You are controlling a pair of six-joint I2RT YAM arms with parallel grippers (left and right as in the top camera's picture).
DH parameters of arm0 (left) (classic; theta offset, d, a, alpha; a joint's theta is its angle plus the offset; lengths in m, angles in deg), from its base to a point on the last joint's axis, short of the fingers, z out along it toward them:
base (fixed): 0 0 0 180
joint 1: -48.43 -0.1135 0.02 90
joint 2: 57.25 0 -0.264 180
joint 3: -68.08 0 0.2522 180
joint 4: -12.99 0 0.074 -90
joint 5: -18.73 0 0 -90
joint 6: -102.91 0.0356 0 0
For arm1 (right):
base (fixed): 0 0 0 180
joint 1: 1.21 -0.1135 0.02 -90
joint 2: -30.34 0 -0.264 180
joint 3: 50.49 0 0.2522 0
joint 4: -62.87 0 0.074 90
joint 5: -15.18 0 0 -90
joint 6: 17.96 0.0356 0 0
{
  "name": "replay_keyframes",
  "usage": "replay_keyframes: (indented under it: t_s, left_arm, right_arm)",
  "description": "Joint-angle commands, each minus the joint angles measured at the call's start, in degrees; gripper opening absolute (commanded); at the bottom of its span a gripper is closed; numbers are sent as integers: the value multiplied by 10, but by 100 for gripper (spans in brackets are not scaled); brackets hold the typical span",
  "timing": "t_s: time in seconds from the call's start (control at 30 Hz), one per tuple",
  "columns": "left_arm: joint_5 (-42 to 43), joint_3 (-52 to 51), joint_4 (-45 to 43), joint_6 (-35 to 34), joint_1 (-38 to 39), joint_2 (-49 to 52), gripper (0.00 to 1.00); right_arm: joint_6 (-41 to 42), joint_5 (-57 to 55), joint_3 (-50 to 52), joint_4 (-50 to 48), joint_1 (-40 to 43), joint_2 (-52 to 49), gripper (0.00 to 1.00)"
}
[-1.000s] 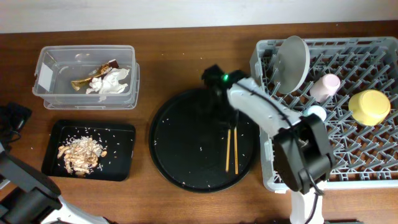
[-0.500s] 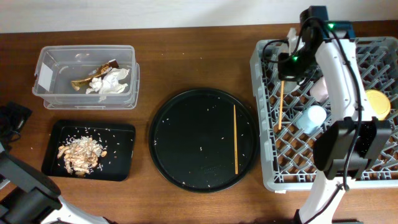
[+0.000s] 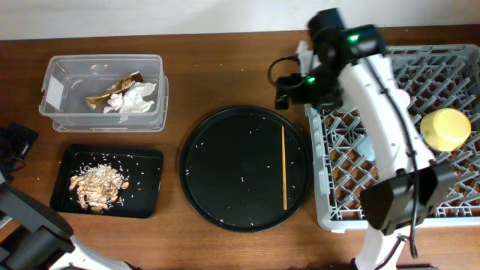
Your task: Sort waste into correct bins and load items into the dishwasher rack
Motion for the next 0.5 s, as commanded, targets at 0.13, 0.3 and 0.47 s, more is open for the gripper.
replay_keyframes:
  t_s: [0.13,0.3,0.47]
  left_arm:
    - [0,1,1,-3,0,-15,99]
    - [0,1,1,-3,0,-15,99]
    - [0,1,1,-3,0,-15,99]
  right_arm:
    - [130,-119,272,-184,-100,-10,55]
    - [150,-100,446,-352,-100,-10,44]
    - [167,-125,451,-353,-100,-10,28]
